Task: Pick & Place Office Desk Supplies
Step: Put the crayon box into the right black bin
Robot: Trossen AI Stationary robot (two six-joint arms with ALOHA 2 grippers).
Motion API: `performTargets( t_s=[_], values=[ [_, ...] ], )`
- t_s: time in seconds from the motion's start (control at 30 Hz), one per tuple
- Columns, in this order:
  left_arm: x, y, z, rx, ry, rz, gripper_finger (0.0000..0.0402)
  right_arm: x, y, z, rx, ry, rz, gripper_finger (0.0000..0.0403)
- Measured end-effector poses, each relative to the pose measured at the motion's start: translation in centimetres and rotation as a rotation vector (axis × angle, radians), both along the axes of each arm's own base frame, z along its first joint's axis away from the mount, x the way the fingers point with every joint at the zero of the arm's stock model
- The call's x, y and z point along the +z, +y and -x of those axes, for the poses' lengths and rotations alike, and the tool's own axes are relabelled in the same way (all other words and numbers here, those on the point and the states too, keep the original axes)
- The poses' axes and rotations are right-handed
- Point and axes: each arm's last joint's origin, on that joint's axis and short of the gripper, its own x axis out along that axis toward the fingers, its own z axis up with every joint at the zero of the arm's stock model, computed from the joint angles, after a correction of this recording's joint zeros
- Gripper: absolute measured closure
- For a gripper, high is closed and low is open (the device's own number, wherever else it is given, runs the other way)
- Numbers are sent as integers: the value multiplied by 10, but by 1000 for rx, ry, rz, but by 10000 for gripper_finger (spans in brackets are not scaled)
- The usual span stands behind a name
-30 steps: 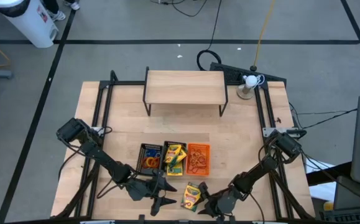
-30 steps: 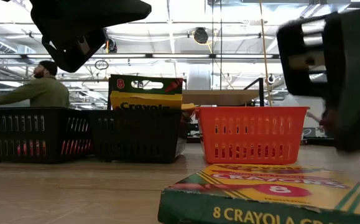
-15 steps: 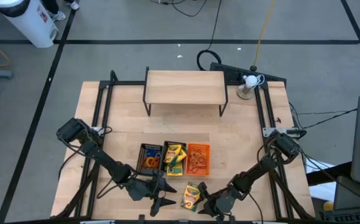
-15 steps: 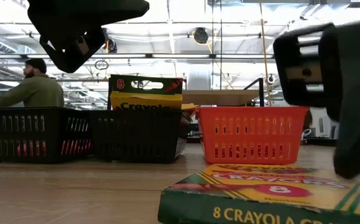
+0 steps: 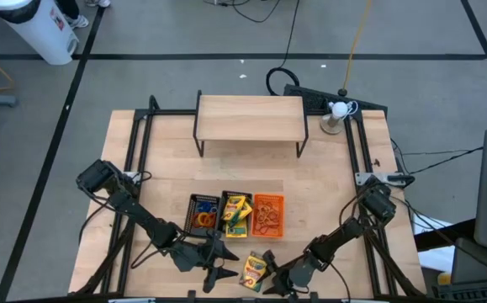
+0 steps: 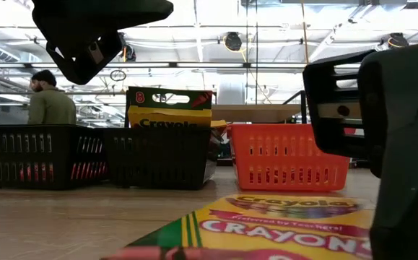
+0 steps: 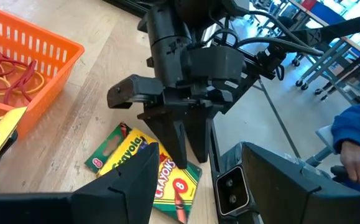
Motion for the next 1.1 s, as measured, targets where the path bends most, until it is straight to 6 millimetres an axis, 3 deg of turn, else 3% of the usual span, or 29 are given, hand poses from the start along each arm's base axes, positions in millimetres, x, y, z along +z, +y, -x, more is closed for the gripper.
performTargets(
  t_s=[0.2, 0.37, 0.6, 0.9, 1.1],
  values=[
    [0, 0, 0, 0, 0, 0, 172, -1, -2, -8, -63, 72, 56, 271],
    [0, 0, 0, 2, 1, 7, 172, -4, -8, -14, -132, 165, 65, 380],
    [0, 0, 0, 5, 3, 12, 172, -6, -20, -12, -258, 292, 79, 402],
    [0, 0, 0, 6, 4, 16, 172, 52, -23, 5, -337, 200, 198, 403],
    [1, 0, 0, 5, -3, 21, 172, 105, -18, 22, -404, 77, 150, 402]
  ],
)
